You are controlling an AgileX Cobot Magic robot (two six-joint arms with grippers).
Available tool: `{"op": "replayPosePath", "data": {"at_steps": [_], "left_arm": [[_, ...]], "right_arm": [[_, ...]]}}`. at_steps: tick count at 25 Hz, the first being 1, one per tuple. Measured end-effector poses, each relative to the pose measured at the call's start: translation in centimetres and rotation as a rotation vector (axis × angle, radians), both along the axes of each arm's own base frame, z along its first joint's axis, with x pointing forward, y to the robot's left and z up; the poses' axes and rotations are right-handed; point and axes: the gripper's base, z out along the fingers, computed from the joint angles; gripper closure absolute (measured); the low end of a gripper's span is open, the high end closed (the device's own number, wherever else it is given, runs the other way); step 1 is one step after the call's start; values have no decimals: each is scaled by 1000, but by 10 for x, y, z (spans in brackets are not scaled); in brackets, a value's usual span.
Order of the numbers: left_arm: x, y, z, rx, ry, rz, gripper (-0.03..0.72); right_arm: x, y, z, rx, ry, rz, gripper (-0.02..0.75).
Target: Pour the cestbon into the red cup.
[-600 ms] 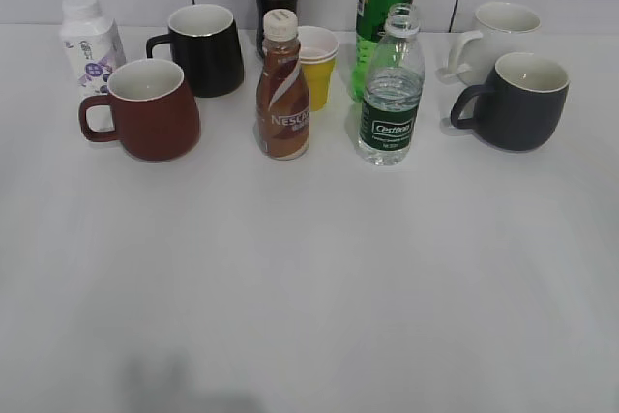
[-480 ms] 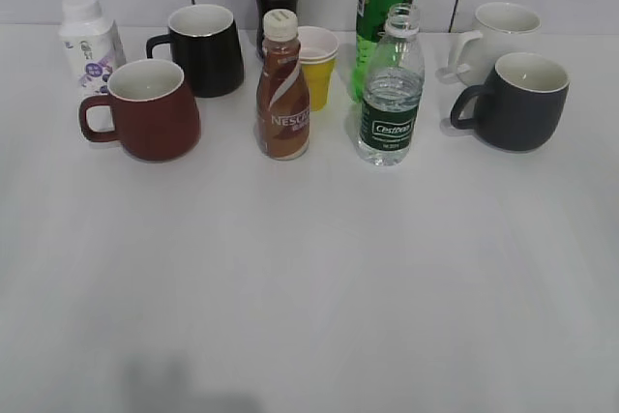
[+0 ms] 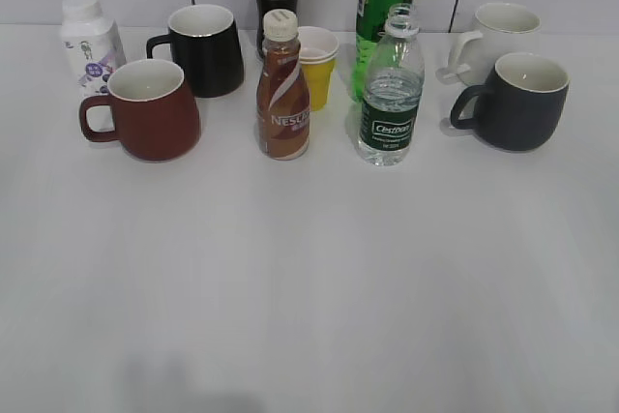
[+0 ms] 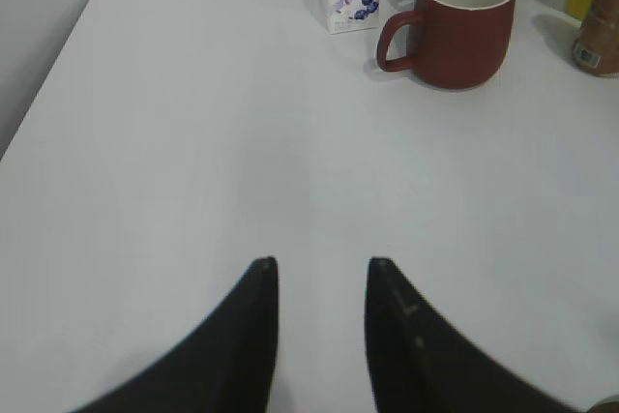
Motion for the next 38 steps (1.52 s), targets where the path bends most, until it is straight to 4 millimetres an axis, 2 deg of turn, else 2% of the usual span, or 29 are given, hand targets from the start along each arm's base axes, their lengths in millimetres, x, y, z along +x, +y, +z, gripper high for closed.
{"op": "replayPosePath", "data": {"at_steps": [29,32,38], "left_arm": [[0,0,1,0,-10,0,453],[3,0,9,-3,-59,-9,453],[23,-2,34,-21,-291,-15,453]], "right_arm": [[0,0,0,0,0,0,150],[0,1,0,6,0,4,150],[2,2,1,19,9,13,150]]}}
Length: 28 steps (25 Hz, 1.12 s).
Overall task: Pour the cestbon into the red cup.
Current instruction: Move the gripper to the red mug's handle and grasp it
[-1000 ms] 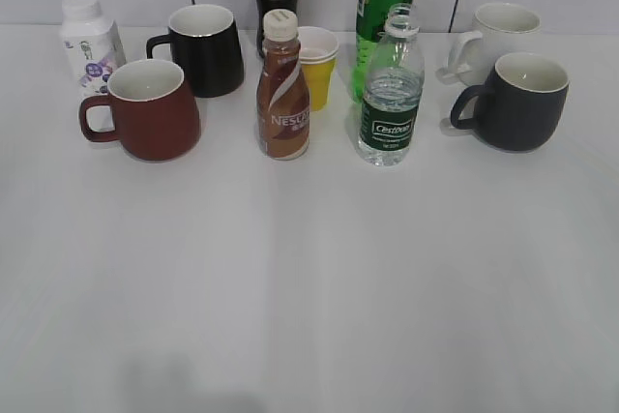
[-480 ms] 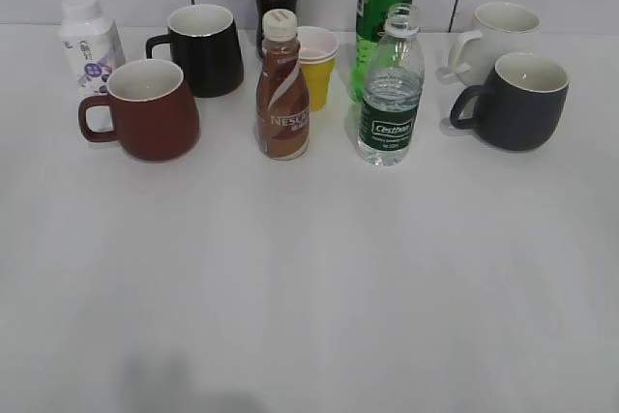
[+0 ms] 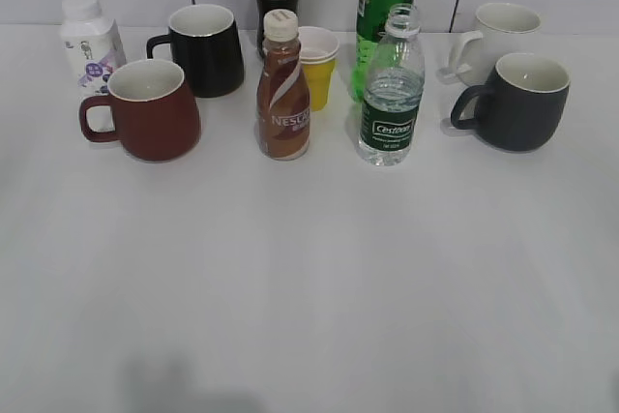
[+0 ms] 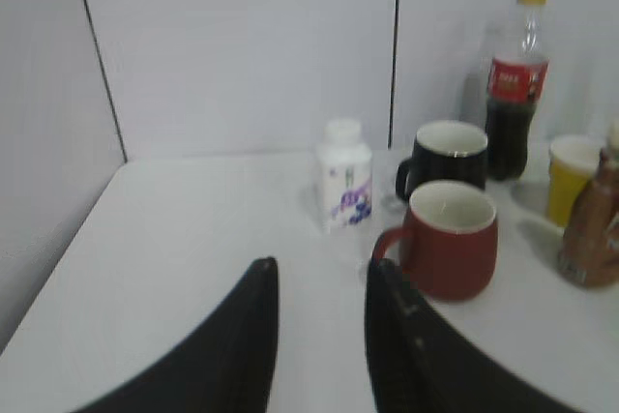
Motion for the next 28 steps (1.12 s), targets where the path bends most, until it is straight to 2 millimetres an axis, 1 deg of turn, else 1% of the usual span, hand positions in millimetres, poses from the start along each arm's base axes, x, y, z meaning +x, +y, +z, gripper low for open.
{"op": "replayPosePath", "data": {"at_steps": [3,6,9,10,13,17,18,19,23,28], "left_arm": [[18,-2,6,-15,-50,-6,453],[39,-3,16,-29,-123,-7,452],[64,-4,25,-36,-184,-4,451],[72,-5,26,-37,-197,-3,451],[103,-6,22,-37,-169,1,451],[152,-9,5,-42,-115,8,450],[168,-10,-5,-39,-79,10,450],[179,-10,-11,-38,-64,12,450],[208,-12,-35,-33,-16,17,450],[232,-13,-73,-22,132,19,450]], "right_arm": [[7,0,6,2,-2,0,150],[17,1,15,6,-51,-1,150],[29,1,20,7,-70,-3,150],[34,1,22,8,-79,-2,150],[46,2,28,12,-130,20,150],[64,6,31,0,-171,64,150],[69,7,30,-5,-171,76,150],[75,8,30,-12,-166,88,150],[99,15,31,-65,-176,152,150],[137,26,21,-84,-135,198,150]]}}
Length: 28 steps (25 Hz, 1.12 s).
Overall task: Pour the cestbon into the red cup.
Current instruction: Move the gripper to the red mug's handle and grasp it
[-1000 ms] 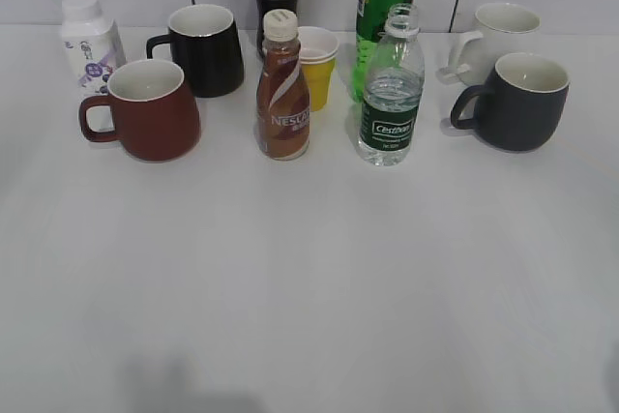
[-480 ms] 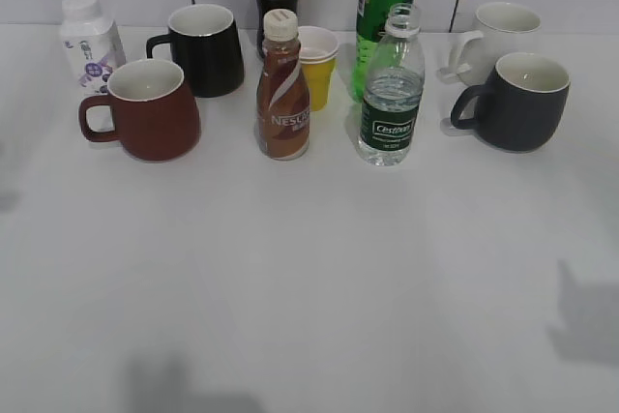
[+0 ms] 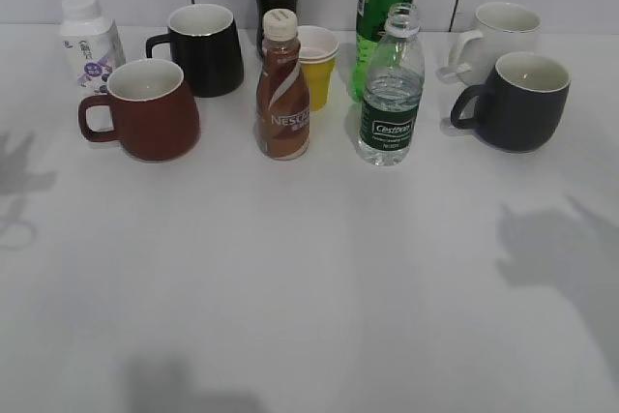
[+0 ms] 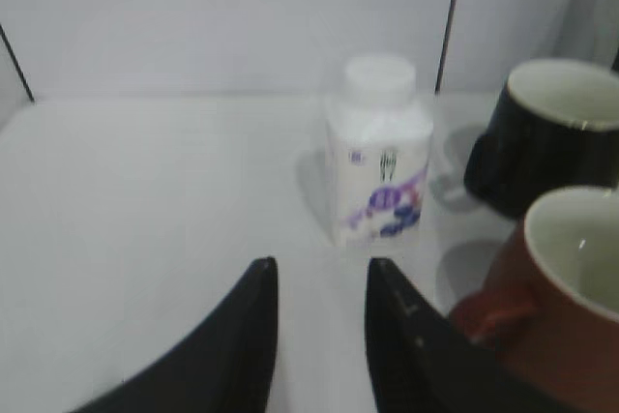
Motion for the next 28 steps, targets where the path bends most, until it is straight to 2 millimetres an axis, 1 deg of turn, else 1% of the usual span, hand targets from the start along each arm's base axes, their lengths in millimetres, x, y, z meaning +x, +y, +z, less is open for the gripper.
{"op": "replayPosePath", "data": {"at_steps": [2,5,6,9,11,13,15,18,22,26,28], "left_arm": [[5,-1,-12,3,47,-2,450],[8,-6,-21,6,83,-22,450],[6,-9,-23,7,85,-34,450],[-5,-20,-38,12,102,-84,450],[-15,-25,-52,17,103,-111,450],[-23,-27,-64,18,80,-124,450],[-27,-27,-72,17,47,-126,450],[-21,-28,-78,13,-14,-123,438],[-13,-30,-94,17,-35,-129,414],[-7,-31,-111,19,-44,-130,412],[0,-32,-118,19,-34,-130,412]], "right_arm": [[14,3,-6,-3,18,0,150],[38,8,-18,-9,44,-3,150],[43,9,-21,-9,44,-4,150],[58,11,-25,6,3,-10,150],[67,13,-28,9,-20,-13,150],[73,16,-31,12,-34,-3,150],[76,24,-33,14,-44,25,150],[78,38,-37,8,-50,91,150],[83,55,-46,4,-46,154,150],[90,61,-52,17,-71,164,150],[95,63,-54,26,-92,162,150]]}}
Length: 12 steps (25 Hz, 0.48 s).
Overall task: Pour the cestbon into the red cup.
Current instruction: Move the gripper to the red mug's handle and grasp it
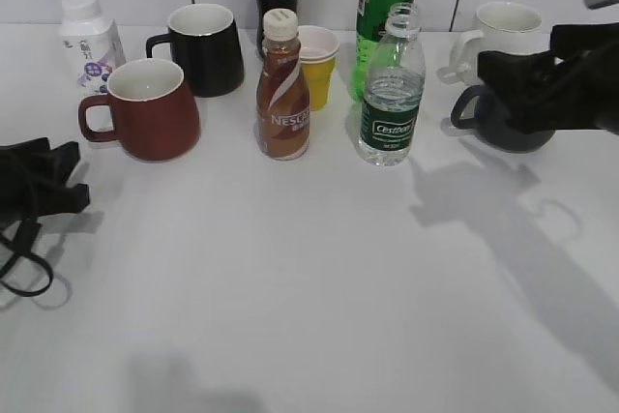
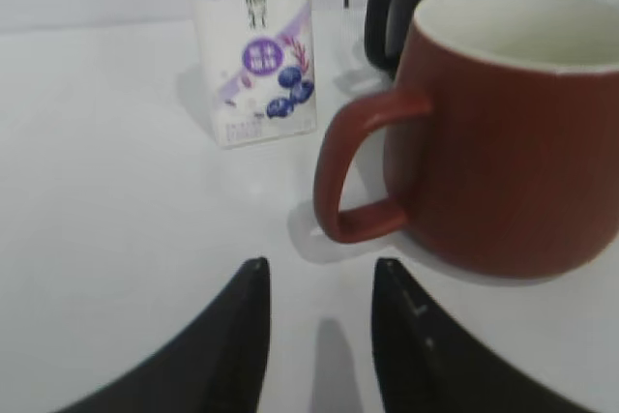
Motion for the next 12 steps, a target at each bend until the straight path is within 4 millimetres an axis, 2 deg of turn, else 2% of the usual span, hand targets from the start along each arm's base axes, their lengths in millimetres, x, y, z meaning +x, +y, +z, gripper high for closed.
{"op": "replayPosePath", "data": {"at_steps": [3,12], "left_arm": [[11,-4,-9,5,10,-22,412],[44,-11,-6,-1,-38,-34,411]], "right_arm": [[7,3,-7,4,-9,-2,150],[11,4,-12,29,-6,-8,150]]}}
